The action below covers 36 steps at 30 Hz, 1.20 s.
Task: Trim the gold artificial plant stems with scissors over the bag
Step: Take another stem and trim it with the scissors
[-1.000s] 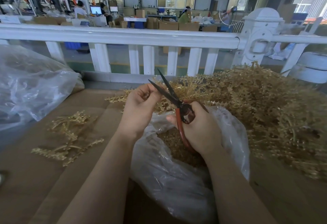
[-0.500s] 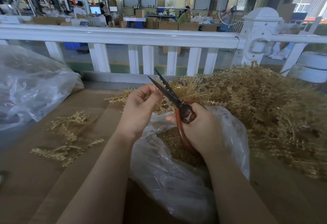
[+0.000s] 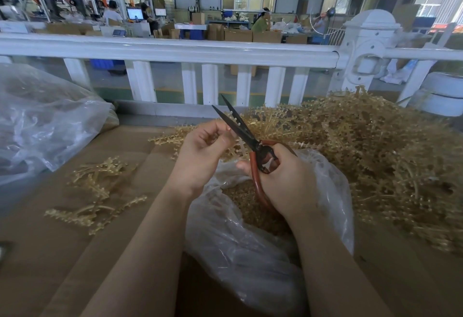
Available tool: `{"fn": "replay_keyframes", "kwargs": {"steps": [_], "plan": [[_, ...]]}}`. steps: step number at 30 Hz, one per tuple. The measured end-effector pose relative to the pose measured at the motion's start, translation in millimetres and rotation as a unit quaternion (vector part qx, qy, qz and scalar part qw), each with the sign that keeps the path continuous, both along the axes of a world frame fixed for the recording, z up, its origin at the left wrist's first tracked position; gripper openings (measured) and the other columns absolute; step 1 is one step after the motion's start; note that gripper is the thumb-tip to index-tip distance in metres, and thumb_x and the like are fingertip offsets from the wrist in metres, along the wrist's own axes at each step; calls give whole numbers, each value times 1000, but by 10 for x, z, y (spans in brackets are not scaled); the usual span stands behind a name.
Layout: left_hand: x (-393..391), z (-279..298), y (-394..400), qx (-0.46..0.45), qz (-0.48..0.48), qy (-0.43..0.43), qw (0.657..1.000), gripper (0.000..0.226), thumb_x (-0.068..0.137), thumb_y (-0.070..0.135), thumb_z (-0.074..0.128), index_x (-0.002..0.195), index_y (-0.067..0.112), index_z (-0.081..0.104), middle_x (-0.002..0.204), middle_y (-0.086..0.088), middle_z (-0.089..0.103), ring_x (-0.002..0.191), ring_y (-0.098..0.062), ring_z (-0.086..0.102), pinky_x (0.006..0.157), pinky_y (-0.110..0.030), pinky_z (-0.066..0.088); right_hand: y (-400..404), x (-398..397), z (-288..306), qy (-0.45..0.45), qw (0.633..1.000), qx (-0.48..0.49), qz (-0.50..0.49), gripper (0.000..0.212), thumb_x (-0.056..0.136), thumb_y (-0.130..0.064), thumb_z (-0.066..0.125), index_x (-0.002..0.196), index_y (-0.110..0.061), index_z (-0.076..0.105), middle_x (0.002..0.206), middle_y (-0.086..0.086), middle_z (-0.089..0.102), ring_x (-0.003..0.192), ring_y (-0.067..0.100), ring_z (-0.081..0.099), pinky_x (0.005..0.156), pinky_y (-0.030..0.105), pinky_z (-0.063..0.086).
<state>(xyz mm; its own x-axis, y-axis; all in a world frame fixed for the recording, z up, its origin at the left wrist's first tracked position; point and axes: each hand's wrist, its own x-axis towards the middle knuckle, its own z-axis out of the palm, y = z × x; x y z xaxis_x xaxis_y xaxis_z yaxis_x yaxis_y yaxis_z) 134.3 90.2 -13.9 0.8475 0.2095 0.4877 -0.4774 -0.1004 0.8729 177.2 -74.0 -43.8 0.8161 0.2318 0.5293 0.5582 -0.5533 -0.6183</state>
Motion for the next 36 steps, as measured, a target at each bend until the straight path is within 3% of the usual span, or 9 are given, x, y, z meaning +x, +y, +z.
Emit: {"fn": "replay_keyframes", "kwargs": {"steps": [2,7,11,15,26,30,36], "plan": [[3,-3,17,-6,-4,7,1000,12,97,9,61,86,9,67,88,-3,68,85,-12,60,84,-22,48,1,6,-7,1,1000,3,3,54,66,-83,61,87,-33,62,79,-21,63,78,-3,59,64,20,49],[2,-2,14,-32,-4,-1,999,11,96,3,57,99,6,67,88,3,72,84,-7,66,79,-16,50,4,-2,-13,-5,1000,5,5,60,63,-88,54,82,-32,63,74,-19,63,74,-4,58,60,14,46],[0,21,19,-37,4,-28,999,17,95,-1,55,99,10,67,85,4,73,79,-8,66,75,-17,50,7,-6,-10,-11,1000,9,11,52,66,-82,62,82,-33,64,74,-23,62,74,-7,58,59,10,44],[12,13,32,-51,10,-34,998,11,95,-6,55,102,-6,63,85,-1,73,81,-11,68,79,-21,51,-7,-1,-17,5,1000,19,20,44,67,-76,69,85,-36,66,75,-23,63,76,-5,59,61,11,43],[0,8,23,-37,-11,-19,999,9,93,4,62,100,0,64,83,2,73,85,-12,69,85,-21,51,-13,2,-12,-1,1000,8,17,48,69,-74,70,83,-28,64,74,-18,62,70,-3,58,61,11,46],[-7,15,33,-39,-14,-15,999,6,94,2,60,99,1,63,82,3,73,81,-11,69,81,-20,51,-12,-10,0,4,1000,9,22,45,67,-76,68,79,-33,61,73,-20,61,71,-6,57,60,9,45],[5,16,27,-58,39,-24,997,15,101,3,48,103,-7,59,86,-14,67,78,-19,63,77,-28,51,-17,-25,13,-6,999,18,34,39,66,-74,69,74,-38,57,65,-21,56,64,-6,55,60,11,46]]}}
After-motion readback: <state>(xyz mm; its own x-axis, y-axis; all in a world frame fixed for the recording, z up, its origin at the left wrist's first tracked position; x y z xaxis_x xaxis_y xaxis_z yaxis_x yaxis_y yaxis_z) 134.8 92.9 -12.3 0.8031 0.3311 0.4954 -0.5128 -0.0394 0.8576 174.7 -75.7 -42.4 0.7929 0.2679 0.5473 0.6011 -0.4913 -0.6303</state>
